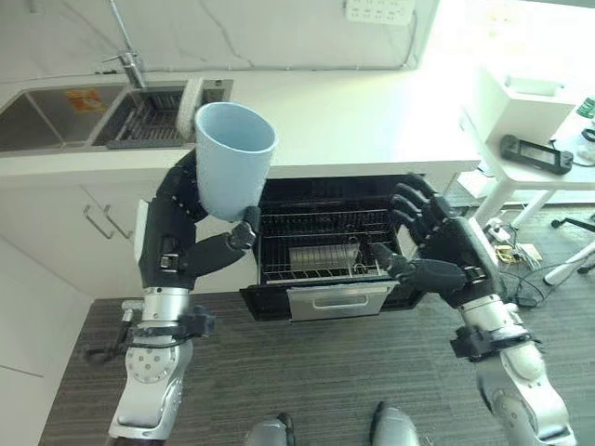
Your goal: Place the dishes in the dishwasher.
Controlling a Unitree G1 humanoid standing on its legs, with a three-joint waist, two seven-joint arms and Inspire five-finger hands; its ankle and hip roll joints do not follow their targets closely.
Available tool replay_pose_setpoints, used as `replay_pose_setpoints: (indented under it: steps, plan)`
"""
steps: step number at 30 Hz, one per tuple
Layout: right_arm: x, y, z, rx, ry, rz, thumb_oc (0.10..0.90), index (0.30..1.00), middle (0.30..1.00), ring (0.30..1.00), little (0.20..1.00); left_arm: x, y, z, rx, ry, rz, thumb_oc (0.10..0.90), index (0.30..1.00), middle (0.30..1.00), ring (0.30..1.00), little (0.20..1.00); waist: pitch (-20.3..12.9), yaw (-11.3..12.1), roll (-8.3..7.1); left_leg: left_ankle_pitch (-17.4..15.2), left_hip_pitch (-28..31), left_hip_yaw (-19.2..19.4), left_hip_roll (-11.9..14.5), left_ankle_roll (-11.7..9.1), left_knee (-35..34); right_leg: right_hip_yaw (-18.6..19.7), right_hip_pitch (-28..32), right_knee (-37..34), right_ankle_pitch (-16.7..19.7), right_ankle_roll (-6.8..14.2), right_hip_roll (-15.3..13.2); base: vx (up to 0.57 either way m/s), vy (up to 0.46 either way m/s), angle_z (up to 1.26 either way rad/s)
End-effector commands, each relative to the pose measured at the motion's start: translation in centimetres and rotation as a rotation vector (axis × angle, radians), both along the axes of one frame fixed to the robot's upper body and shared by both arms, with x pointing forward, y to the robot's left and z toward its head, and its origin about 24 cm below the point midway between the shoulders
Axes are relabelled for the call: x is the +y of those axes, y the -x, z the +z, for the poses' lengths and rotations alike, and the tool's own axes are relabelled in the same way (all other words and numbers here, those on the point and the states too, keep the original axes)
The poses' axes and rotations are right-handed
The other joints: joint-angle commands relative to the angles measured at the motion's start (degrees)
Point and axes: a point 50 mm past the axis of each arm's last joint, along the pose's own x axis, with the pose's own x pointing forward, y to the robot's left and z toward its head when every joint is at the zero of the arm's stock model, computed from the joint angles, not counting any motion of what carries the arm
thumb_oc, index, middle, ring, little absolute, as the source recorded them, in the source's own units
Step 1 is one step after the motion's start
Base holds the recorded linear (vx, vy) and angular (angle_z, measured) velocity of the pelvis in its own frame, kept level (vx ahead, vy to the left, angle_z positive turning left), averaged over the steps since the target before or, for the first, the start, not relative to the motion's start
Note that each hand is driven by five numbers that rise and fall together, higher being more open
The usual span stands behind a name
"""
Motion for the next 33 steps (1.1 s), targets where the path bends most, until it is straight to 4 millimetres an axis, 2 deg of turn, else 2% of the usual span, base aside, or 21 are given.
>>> replay_pose_setpoints:
  steps: [1,2,3,4,5,6,7,8,11,15,18,23,27,33]
  plan:
    - [-1.7,-0.5,4.6,-0.213,-0.025,-0.028,0.800,0.900,0.900,0.900,0.900,-1.5,0.8,5.5,-0.311,0.002,-0.091,0.400,0.300,0.300,0.300,0.300,-1.96,-1.59,0.40,-4.41,6.85,-1.71,3.35,-0.80,-5.03,-2.15,6.04,-3.66,1.49,-0.67,6.83,0.13,-0.529,0.18]
    - [-2.2,-0.6,4.5,-0.194,-0.003,-0.042,0.800,0.900,0.900,0.900,0.900,-2.0,0.7,5.3,-0.313,0.000,-0.099,0.400,0.300,0.300,0.300,0.300,-1.94,-1.56,0.11,-2.34,7.27,0.36,4.23,-1.47,-5.03,-3.39,7.94,-3.66,0.64,-1.75,7.72,0.14,-0.455,0.61]
    - [-2.6,-0.6,4.4,-0.179,-0.004,-0.053,0.800,0.900,0.900,0.900,0.900,-2.3,0.8,5.1,-0.311,-0.005,-0.108,0.400,0.300,0.300,0.300,0.300,-1.64,-1.52,-0.09,-1.16,6.52,1.85,4.75,-1.43,-5.03,-3.80,8.93,-3.66,0.24,-1.99,7.87,0.10,-0.263,0.63]
    - [-3.1,-0.5,4.5,-0.168,-0.012,-0.073,0.800,0.900,0.900,0.900,0.900,-2.6,0.6,5.0,-0.303,-0.004,-0.123,0.400,0.300,0.300,0.300,0.300,-1.16,-1.54,0.05,0.39,4.54,3.30,6.49,-1.92,-5.03,-4.63,10.05,-3.66,-0.60,-2.22,8.03,0.03,-0.096,0.55]
    - [-3.1,-0.5,4.5,-0.168,-0.012,-0.073,0.800,0.900,0.900,0.900,0.900,-2.6,0.6,5.0,-0.303,-0.004,-0.123,0.400,0.300,0.300,0.300,0.300,-1.16,-1.54,0.05,0.39,4.54,3.30,6.49,-1.92,-5.03,-4.63,10.05,-3.66,-0.60,-2.22,8.03,0.03,-0.020,0.46]
    - [-3.2,-0.4,4.3,-0.162,-0.022,-0.085,0.800,0.900,0.900,0.900,0.900,-3.0,0.3,4.5,-0.273,0.013,-0.140,0.400,0.300,0.300,0.300,0.300,-0.97,-1.98,0.96,1.13,3.82,2.89,8.45,-3.26,-5.03,-6.31,11.44,-3.66,-1.47,-1.70,7.30,0.04,0.097,0.50]
    - [-2.6,-0.6,4.3,-0.164,-0.018,-0.061,0.800,0.900,0.900,0.900,0.900,-2.9,0.0,4.1,-0.269,0.009,-0.092,0.400,0.300,0.300,0.300,0.300,-1.60,-2.21,1.71,0.10,3.61,1.03,7.35,-3.53,-5.03,-5.97,11.33,-3.66,-1.47,-1.18,6.74,0.04,0.128,0.38]
    - [-2.3,-0.7,4.2,-0.150,-0.021,-0.056,0.800,0.900,0.900,0.900,0.900,-2.8,0.1,4.3,-0.308,0.021,-0.050,0.400,0.300,0.300,0.300,0.300,-2.06,-2.36,1.96,-0.26,3.73,0.80,7.05,-3.58,-5.03,-5.95,11.42,-3.66,-1.41,-0.91,6.36,0.05,0.181,0.02]
    - [-1.4,-1.3,3.8,-0.110,-0.047,-0.038,0.800,0.900,0.900,0.900,0.900,-3.0,-0.7,3.7,-0.277,-0.004,-0.050,0.400,0.300,0.300,0.300,0.300,-3.43,-2.65,2.17,-0.56,3.88,1.01,6.76,-3.75,-5.03,-6.21,11.11,-3.66,-0.89,-0.41,5.20,0.05,0.086,-0.09]
    - [0.2,-2.3,3.7,-0.092,-0.068,0.005,0.800,0.900,0.900,0.900,0.900,-4.3,-2.2,3.1,-0.241,-0.112,-0.033,0.400,0.300,0.300,0.300,0.300,-3.78,-1.91,1.64,-2.73,5.82,0.82,4.85,-2.75,-5.03,-7.29,11.67,-3.66,0.51,1.28,2.81,0.05,0.086,0.08]
    - [0.8,-2.6,3.7,-0.089,-0.055,0.034,0.800,0.900,0.900,0.900,0.900,-4.8,-2.9,2.7,-0.236,-0.138,-0.030,0.400,0.300,0.300,0.300,0.300,-3.96,-1.72,1.20,-3.65,6.36,0.65,4.07,-2.07,-5.03,-7.35,11.39,-3.66,1.05,1.59,2.28,0.01,0.023,0.06]
    - [1.9,-4.1,5.0,-0.079,-0.134,0.079,0.800,0.900,0.900,0.900,0.900,-7.5,-4.3,1.7,-0.254,-0.247,-0.078,0.400,0.300,0.300,0.300,0.300,-4.78,-1.28,0.35,-4.62,7.46,1.04,4.09,-1.56,-5.03,-7.24,11.49,-3.66,1.14,1.45,2.44,0.02,-0.022,-0.03]
    - [2.8,-4.7,5.8,-0.049,-0.251,0.087,0.800,0.900,0.900,0.900,0.900,-9.2,-4.2,0.8,-0.259,-0.237,-0.149,0.400,0.300,0.300,0.300,0.300,-5.20,-0.64,-0.25,-4.98,8.23,0.58,4.60,-1.81,-5.03,-7.41,12.31,-3.66,1.06,1.46,2.43,0.04,-0.056,0.01]
    - [2.9,-5.2,5.5,-0.006,-0.302,0.033,0.800,0.900,0.900,0.900,0.900,-9.5,-3.5,0.9,-0.292,-0.190,-0.158,0.400,0.300,0.300,0.300,0.300,-5.42,0.01,-0.27,-5.14,8.58,0.17,4.58,-1.84,-5.03,-7.92,12.88,-3.66,0.82,1.32,2.43,0.00,-0.005,0.01]
